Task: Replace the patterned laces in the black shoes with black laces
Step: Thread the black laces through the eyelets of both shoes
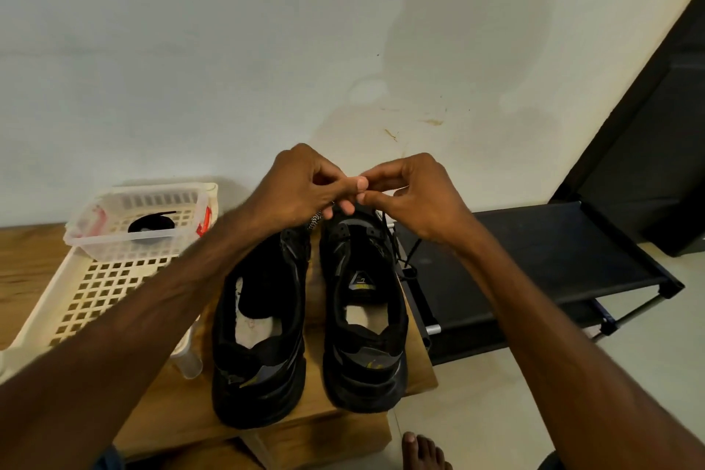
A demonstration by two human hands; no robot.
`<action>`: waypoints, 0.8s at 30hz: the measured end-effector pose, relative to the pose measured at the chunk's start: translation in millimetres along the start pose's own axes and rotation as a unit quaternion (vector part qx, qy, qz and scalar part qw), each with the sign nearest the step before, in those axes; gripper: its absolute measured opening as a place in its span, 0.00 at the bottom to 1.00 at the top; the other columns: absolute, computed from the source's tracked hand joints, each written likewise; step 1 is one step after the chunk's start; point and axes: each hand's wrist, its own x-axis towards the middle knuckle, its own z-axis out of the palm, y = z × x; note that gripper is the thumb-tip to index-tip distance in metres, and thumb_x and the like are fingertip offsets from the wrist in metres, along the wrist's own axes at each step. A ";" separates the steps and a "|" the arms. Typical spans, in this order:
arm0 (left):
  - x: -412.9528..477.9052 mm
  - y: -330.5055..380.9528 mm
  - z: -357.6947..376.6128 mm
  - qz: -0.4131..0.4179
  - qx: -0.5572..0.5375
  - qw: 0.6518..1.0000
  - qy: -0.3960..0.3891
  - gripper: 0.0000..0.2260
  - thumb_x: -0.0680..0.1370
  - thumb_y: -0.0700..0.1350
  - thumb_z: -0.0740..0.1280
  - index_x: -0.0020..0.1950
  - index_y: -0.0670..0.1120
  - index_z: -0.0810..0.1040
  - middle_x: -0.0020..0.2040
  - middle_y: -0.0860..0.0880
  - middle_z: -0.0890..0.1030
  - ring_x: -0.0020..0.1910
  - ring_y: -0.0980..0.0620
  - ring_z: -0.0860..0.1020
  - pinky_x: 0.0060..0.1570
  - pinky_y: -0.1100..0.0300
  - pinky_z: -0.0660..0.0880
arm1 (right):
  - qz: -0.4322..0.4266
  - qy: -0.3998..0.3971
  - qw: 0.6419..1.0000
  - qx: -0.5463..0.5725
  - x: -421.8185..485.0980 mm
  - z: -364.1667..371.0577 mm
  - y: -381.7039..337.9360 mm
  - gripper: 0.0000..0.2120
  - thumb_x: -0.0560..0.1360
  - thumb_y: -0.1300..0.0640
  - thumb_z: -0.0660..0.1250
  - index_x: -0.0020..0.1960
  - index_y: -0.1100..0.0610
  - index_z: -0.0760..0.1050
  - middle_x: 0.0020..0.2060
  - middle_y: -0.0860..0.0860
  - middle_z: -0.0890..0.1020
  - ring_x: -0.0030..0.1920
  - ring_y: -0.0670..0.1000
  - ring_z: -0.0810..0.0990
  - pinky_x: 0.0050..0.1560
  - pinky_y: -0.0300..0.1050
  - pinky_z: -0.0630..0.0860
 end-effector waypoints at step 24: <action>10.4 -28.4 21.0 -0.002 0.148 0.989 -0.025 0.02 0.77 0.46 0.74 0.49 0.50 0.84 0.46 0.56 0.83 0.37 0.63 0.78 0.46 0.60 0.76 | 0.069 0.086 0.984 0.142 -0.3 -10.1 -0.8 0.02 0.72 0.55 0.78 0.44 0.50 0.88 0.43 0.43 0.88 0.51 0.41 0.85 0.61 0.43 0.78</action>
